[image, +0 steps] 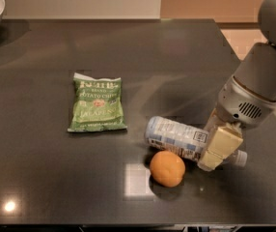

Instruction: Move blue plastic bottle near orange

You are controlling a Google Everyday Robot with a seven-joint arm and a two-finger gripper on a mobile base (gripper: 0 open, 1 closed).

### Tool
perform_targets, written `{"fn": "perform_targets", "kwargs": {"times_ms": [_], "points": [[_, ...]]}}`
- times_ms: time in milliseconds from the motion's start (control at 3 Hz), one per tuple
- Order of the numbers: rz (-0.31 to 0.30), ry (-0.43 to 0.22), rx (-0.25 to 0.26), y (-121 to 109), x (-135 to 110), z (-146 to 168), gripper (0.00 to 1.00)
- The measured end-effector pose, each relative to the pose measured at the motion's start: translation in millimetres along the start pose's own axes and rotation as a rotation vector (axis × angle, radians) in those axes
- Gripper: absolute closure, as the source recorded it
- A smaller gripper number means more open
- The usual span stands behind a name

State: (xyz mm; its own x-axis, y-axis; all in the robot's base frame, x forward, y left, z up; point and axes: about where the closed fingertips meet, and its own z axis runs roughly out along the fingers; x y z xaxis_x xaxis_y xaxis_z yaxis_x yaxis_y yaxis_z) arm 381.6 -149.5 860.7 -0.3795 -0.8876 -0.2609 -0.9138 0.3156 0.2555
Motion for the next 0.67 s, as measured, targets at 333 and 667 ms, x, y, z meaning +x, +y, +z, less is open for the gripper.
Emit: {"fn": "perform_targets", "kwargs": {"times_ms": [333,667], "points": [[0.018,-0.007,-0.002,4.0,3.9,8.3,0.0],[0.018,-0.007,-0.002,4.0,3.8,8.3,0.0]]}}
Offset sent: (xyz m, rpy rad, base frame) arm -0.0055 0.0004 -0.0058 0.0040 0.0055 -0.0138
